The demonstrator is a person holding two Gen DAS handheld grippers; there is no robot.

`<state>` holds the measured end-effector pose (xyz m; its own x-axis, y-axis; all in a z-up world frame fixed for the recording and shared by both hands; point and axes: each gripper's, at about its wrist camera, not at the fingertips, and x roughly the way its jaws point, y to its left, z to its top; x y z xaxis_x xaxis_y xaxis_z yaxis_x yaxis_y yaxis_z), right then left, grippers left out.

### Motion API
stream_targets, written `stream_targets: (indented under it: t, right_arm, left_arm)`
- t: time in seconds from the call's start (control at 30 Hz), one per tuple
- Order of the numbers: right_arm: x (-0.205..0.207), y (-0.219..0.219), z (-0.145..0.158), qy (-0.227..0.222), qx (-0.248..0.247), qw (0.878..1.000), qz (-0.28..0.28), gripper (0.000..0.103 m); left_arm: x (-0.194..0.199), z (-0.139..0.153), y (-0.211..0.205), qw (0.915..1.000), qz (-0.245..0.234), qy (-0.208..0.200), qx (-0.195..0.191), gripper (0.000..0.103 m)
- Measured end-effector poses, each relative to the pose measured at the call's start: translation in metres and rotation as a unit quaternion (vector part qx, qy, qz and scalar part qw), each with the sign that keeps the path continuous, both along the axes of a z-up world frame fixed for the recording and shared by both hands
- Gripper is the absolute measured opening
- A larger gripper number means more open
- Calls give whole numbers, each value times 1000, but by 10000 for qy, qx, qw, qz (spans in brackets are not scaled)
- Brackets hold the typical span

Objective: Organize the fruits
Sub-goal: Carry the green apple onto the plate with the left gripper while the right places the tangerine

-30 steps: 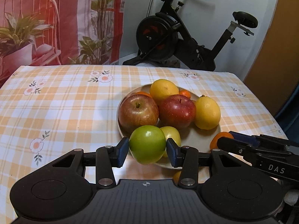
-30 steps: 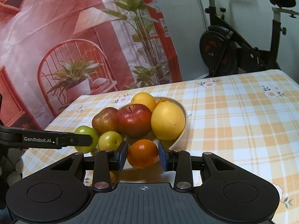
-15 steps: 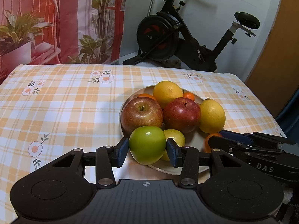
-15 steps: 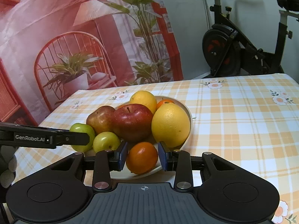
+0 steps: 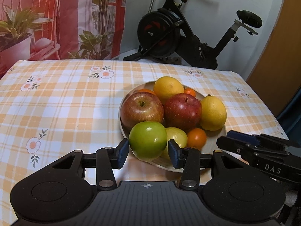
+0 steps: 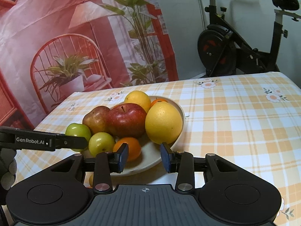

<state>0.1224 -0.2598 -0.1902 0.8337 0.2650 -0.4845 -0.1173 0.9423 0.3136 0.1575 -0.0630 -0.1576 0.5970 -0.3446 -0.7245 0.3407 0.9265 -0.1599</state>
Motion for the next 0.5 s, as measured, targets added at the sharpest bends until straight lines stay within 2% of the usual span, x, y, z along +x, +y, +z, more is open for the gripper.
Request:
stream_targets:
  t: [0.5]
  right_arm:
    - [-23,8,3,-5,-15,10000,8,36]
  left_arm:
    - [-12,10,5,9999,32,-156,-44,49]
